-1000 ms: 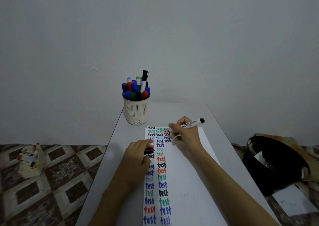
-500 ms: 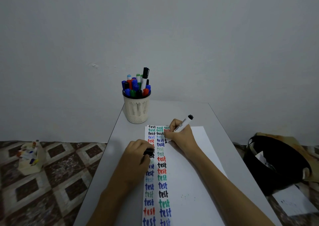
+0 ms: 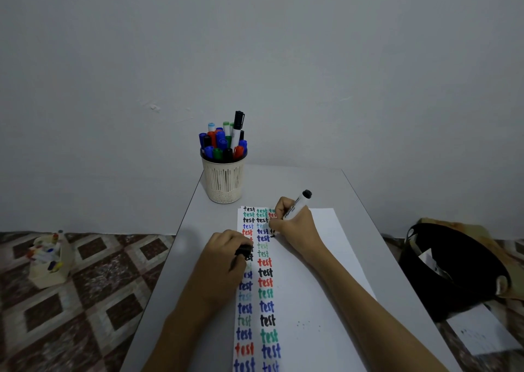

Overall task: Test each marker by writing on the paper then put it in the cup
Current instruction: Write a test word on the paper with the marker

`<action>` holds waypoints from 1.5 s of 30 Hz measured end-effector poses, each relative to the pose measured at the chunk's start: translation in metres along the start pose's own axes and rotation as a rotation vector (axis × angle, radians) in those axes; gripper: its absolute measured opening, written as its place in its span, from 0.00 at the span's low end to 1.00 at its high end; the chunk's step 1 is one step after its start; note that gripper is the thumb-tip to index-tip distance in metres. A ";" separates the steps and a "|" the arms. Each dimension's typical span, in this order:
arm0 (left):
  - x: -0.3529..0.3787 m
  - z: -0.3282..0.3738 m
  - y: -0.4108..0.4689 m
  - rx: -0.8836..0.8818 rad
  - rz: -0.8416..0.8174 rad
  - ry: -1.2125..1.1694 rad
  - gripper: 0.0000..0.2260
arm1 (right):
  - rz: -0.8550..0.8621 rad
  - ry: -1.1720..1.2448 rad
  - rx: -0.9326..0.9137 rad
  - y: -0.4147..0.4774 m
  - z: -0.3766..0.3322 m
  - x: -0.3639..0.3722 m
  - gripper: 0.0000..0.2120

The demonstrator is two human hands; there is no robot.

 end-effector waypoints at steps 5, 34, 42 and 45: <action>0.001 -0.001 0.001 0.009 -0.001 0.007 0.15 | -0.001 0.032 -0.002 -0.002 0.001 -0.001 0.15; -0.001 0.000 0.001 0.001 0.010 0.000 0.13 | 0.044 0.065 0.007 -0.005 -0.005 -0.004 0.18; -0.002 0.001 0.000 0.013 0.008 0.005 0.13 | 0.026 0.048 0.027 -0.006 -0.008 -0.003 0.17; -0.002 0.001 0.000 0.011 0.002 0.010 0.13 | 0.021 0.067 0.027 -0.007 -0.008 -0.004 0.16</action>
Point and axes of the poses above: each hand's wrist, its own y-axis towards the middle knuckle, its own x-axis out of the palm, z = x × y, the point moved 1 cm from there along y, towards the middle knuckle, and after that the axes turned 2 degrees about -x, right-handed, at the moved point
